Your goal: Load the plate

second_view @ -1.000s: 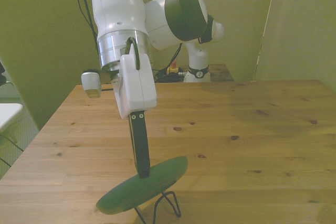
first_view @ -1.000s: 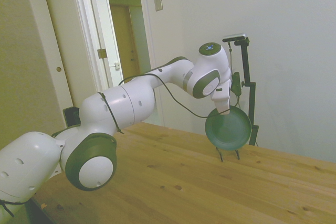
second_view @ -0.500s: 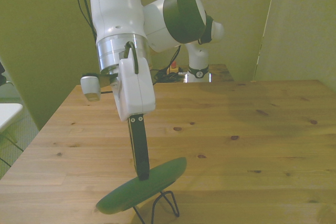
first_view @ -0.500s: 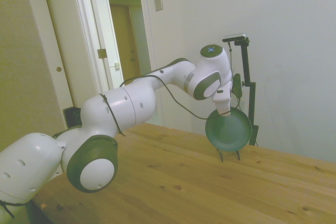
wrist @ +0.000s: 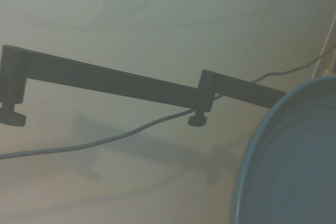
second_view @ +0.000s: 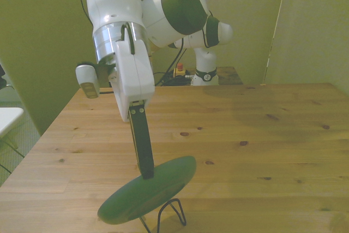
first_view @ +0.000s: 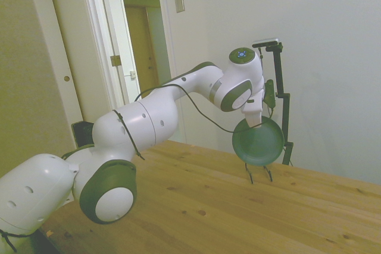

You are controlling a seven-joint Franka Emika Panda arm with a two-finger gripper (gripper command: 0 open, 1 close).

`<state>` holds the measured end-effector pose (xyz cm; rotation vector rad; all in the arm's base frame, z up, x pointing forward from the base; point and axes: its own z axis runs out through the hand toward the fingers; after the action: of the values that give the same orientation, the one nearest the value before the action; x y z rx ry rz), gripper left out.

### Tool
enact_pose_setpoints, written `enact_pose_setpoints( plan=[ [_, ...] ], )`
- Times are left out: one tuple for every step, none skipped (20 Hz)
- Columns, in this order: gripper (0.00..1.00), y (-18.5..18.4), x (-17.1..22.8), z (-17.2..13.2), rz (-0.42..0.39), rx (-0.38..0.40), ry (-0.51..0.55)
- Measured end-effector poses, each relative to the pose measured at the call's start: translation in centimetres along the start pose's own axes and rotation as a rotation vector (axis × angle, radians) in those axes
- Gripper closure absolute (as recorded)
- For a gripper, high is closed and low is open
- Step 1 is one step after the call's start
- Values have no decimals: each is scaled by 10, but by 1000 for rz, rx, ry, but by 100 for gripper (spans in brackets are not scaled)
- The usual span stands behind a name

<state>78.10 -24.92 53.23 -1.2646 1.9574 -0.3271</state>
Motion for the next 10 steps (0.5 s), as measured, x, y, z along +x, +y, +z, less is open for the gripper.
enact_pose_setpoints(
  plan=[
    [100, 0, 2, 1, -4, -2, -6],
    [100, 1, 5, 3, -6, -4, -9],
    [100, 2, 6, 5, -8, -7, -10],
    [100, 3, 8, 7, -11, -9, -12],
    [100, 4, 10, 8, -15, -11, -11],
    [100, 4, 11, 9, -17, -12, -10],
    [100, 4, 13, 9, -18, -12, -10],
    [100, 4, 14, 8, -20, -11, -9],
    [100, 3, 15, 8, -21, -11, -8],
    [100, 3, 16, 8, -22, -11, -7]
  ],
)
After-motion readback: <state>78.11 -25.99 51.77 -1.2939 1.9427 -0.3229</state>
